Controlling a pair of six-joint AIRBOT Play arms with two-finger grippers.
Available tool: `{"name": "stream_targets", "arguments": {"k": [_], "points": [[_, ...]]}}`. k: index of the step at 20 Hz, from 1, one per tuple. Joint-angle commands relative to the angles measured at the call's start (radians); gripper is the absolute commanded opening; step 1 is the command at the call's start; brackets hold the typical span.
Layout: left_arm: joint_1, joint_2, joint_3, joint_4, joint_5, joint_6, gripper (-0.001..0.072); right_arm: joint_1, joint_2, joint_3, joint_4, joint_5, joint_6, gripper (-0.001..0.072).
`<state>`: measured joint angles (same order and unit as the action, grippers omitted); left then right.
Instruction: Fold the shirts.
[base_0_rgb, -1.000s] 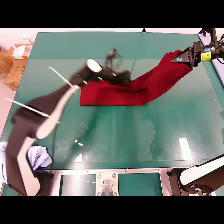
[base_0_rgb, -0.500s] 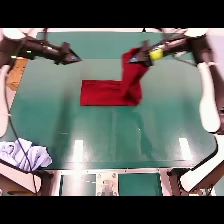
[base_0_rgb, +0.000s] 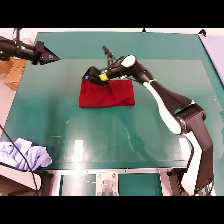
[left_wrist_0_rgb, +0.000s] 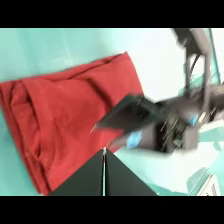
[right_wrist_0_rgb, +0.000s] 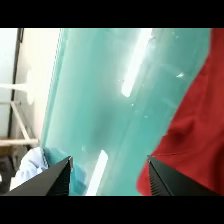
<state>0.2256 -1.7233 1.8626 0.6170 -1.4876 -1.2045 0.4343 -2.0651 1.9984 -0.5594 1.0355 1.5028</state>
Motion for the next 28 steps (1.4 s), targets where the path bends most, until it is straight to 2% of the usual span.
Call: {"name": "stream_targets", "arguments": {"k": [1,3,6,8,13,16,19,20,21,22,25,28], "points": [[0.008,0.001,0.001,0.005,-0.021,0.031,0.0024,-0.13,0.045,0.001,0.001,0.167,0.028,0.0517],[0.008,0.001,0.001,0.005,-0.021,0.031,0.0024,-0.249,0.08,0.001,-0.035,0.285,0.044,0.0517],[0.008,0.001,0.001,0.005,-0.026,0.031,0.0024,-0.398,0.091,-0.005,-0.237,0.433,0.095,0.0517],[0.008,0.001,0.001,0.005,-0.027,0.031,0.0024,-0.471,0.091,-0.063,-0.309,0.449,0.101,0.0518],[0.008,0.001,0.001,0.005,-0.027,0.027,0.0024,-0.464,0.09,-0.349,-0.261,0.277,-0.01,0.0528],[0.008,0.001,0.001,0.005,-0.028,0.027,0.0024,-0.417,0.079,-0.464,-0.1,0.146,-0.098,0.0528],[0.008,0.001,0.001,0.004,-0.032,0.027,0.0024,-0.354,0.063,-0.475,0.005,0.064,-0.105,0.0528],[0.008,0.001,0.001,0.004,-0.032,0.027,0.0024,-0.335,0.063,-0.471,0.05,0.045,-0.125,0.0433],[0.008,0.001,0.001,0.004,-0.032,0.027,0.0024,-0.325,0.063,-0.461,0.099,0.045,-0.157,0.0108],[0.008,0.001,0.001,0.004,-0.035,0.027,0.0024,-0.324,0.066,-0.439,0.13,0.05,-0.173,0.0016],[0.008,0.001,0.001,0.004,-0.063,0.027,0.0024,-0.4,0.126,-0.375,0.129,0.074,-0.172,0.0014],[0.008,0.001,0.001,0.004,-0.078,0.027,0.0024,-0.575,0.251,-0.376,0.065,0.103,-0.145,0.0012]]}}
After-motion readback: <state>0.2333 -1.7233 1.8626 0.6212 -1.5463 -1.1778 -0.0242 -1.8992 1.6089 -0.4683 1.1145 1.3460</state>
